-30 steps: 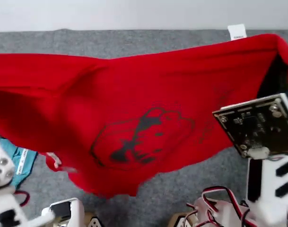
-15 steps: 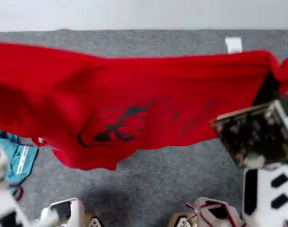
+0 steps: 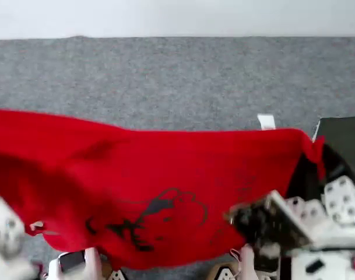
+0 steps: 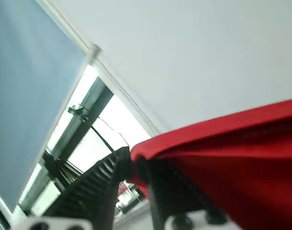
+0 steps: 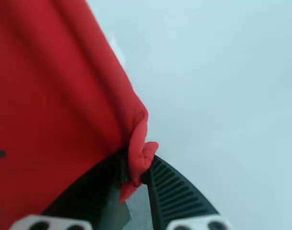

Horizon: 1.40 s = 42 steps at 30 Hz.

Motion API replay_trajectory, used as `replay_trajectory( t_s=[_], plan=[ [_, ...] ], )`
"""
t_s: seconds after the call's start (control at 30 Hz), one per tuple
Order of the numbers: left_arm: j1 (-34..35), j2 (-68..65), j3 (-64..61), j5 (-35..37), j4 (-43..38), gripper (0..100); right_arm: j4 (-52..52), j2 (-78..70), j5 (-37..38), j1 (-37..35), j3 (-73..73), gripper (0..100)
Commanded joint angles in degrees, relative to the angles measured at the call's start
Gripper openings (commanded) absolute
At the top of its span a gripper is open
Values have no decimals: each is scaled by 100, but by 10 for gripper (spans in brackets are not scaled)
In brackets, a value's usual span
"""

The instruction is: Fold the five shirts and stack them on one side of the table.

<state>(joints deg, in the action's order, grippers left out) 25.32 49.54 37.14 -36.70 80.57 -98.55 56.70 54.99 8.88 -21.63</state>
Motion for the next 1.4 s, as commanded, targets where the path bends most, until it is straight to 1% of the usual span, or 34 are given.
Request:
replay_trajectory(
  t_s=[0.0,0.1,0.3,0.43,0.57,0.8,0.9,0.97,1.07,1.3,1.37],
  plan=[
    [70,-440,-778,-53,18,5,541,-330,70,101,730,11],
    [53,-607,-1640,-53,-44,5,1068,-593,70,-4,1538,11],
    [-580,-967,-3486,-44,-712,5,2105,-1103,70,-453,3086,11],
    [-958,-1354,-4488,-35,-1793,5,3257,-1446,70,-602,4018,11],
    [-1002,-1960,-4901,-26,-2910,5,4514,-1859,79,-681,4598,11],
    [-1002,-3174,-4875,-44,-4193,5,6598,-3064,132,-690,4668,11],
    [-1002,-3631,-4769,-62,-4923,5,7442,-3635,378,-708,4659,11],
    [-1002,-3991,-4444,-62,-5213,5,7934,-3969,519,-734,4615,11],
    [-1002,-4624,-3644,-62,-5240,5,8391,-4462,554,-725,4290,11],
    [-1055,-5767,-1956,-62,-5187,5,8462,-5516,554,-708,2963,11],
    [-1099,-5881,-1631,-62,-4923,5,8462,-5684,554,-690,2673,10]
  ],
)
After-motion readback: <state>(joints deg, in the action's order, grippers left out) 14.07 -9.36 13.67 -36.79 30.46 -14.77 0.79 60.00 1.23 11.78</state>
